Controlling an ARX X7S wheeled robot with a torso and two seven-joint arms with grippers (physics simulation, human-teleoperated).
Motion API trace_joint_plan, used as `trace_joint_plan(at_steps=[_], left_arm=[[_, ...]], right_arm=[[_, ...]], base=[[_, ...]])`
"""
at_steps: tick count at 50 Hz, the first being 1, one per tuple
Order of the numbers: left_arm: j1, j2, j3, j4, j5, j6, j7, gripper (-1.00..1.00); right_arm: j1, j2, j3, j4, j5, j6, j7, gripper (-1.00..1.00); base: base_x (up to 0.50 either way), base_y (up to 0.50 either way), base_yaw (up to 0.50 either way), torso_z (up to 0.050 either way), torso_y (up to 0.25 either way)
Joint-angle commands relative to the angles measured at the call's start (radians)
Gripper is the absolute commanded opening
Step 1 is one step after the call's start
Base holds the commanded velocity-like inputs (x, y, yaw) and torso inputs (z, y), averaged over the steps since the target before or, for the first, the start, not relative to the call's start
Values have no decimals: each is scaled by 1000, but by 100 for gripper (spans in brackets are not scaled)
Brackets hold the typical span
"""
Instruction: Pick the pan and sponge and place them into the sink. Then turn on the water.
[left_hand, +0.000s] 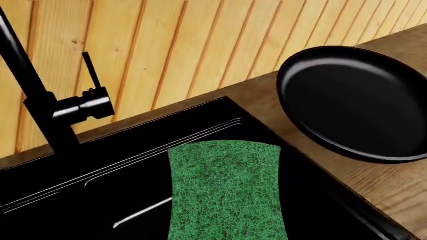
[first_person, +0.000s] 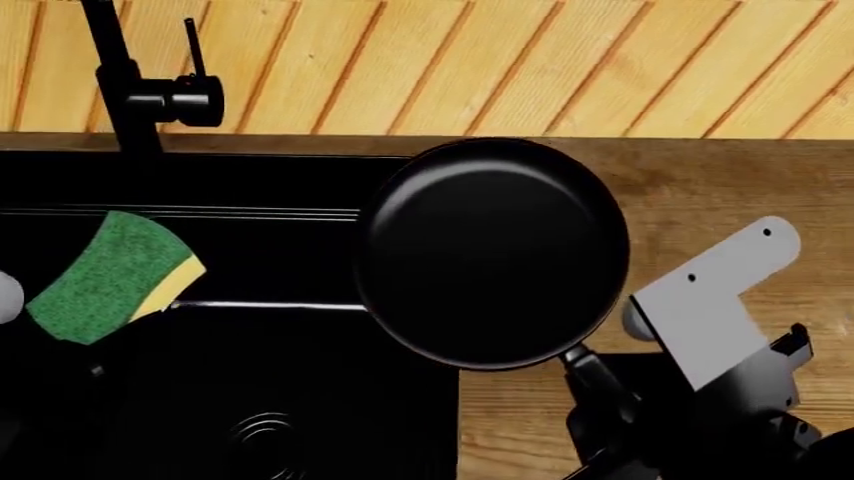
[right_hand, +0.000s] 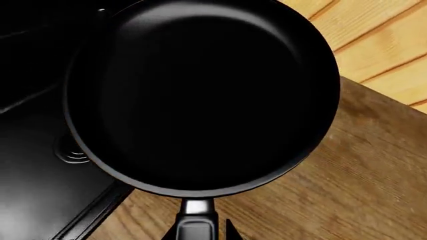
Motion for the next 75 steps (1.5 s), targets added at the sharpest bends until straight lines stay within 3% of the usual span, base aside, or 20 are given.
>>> trace_joint_plan(at_steps=[1,3,6,15,18,21,29,36,54,61,64,70,72,75], left_arm=[[-10,17,19,-10,6,2,-18,-100],[18,-24,-15,1,-13,13,5,-100],[-19,41,39,-19,22,4,-27,-100],[-23,39,39,-17,14,0,-34,-100],[25,-32,-19,3,-18,19,7,-100],[-1,12,18,-10,7,13,-16,-100],[55,-58,-39,11,-27,36,24,-100],[17,6,20,-12,15,29,-2,-100],[16,-8,14,-12,5,32,3,-100],[-20,43,57,-32,29,22,-22,-100],[11,-2,23,-15,6,33,-1,-100],[8,5,30,-13,9,33,-6,-100],[42,-44,-10,-2,-12,48,23,-100],[18,-15,14,-8,-4,36,2,-100]], right_arm=[[6,7,39,-14,-22,-23,-3,-100],[2,12,40,-16,-21,-24,-3,-100],[-6,14,41,-19,-22,-32,-4,-100],[-16,13,33,-19,-34,-41,-12,-100],[-17,15,40,-21,-28,-44,-4,-100],[-18,15,36,-18,-33,-44,-7,-100],[-31,22,34,-22,-34,-47,-3,-100],[-43,33,39,-30,-25,-50,1,-100],[-85,41,38,-29,-21,-71,5,-100],[-88,45,42,-32,-12,-70,11,-100],[-94,43,38,-31,-14,-71,11,-100],[-108,43,36,-31,-14,-79,11,-100],[-115,45,36,-31,-14,-82,10,-100],[-122,50,39,-39,-6,-86,11,-100]], base=[[0,500,0,0,10],[8,500,0,0,0],[17,500,0,0,0],[39,500,0,1,2],[73,500,0,0,0],[98,500,0,0,3],[104,498,0,0,1],[105,484,0,1,1],[105,476,0,1,2],[104,444,0,0,3],[108,389,0,0,0],[107,345,0,0,2],[105,342,0,5,5],[107,346,0,0,0]])
